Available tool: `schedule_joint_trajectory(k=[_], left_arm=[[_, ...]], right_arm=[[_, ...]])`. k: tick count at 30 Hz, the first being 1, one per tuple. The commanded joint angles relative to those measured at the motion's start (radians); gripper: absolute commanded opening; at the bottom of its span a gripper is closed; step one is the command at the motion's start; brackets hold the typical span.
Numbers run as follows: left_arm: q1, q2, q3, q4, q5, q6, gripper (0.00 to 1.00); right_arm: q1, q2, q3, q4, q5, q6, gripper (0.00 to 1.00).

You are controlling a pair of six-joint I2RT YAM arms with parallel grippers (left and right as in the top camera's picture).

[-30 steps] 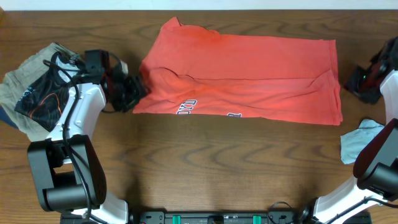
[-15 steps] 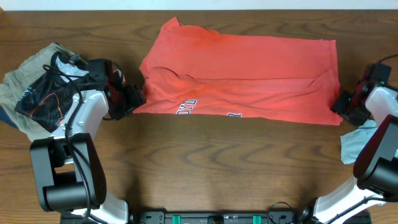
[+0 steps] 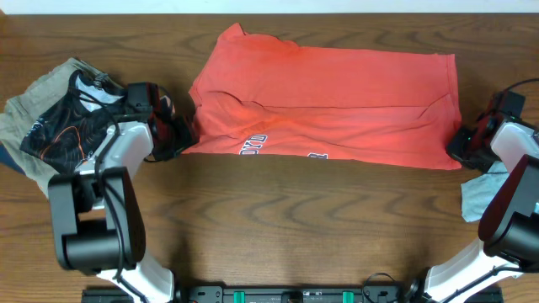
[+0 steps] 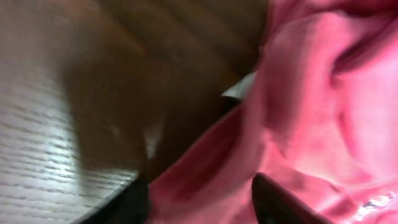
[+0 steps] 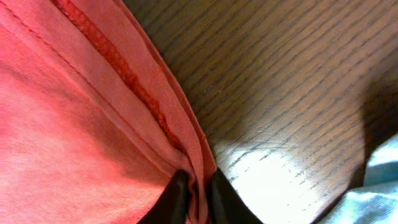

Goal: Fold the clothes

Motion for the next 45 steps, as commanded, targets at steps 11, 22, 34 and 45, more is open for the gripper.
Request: schedule_joint_trajectory(k=[11,22,34,45], left_arm=[[0.026,0.031,-0.008,-0.296,-0.033,0.0,0.06],[0.134,-0.027,-0.008,-0.6,-0.04,0.05,0.06],[0.143,-0.229,-0.008,-0.704,-0.064,0.05,0.34],[0.109,-0.331,0.045,-0.648,0.068,0.186,0.5]], right_arm=[[0.001,0.009,-0.011,-0.14,0.063,0.011,0.01],[-0.072,-0.009,-0.011,-0.413,0.173,0.182,0.01],[-0.083,-0.197,-0.011,-0.444,0.079,0.145,0.25],[-0.082,-0.345,-0.008,-0.322,-0.214,-0.035,0.97]])
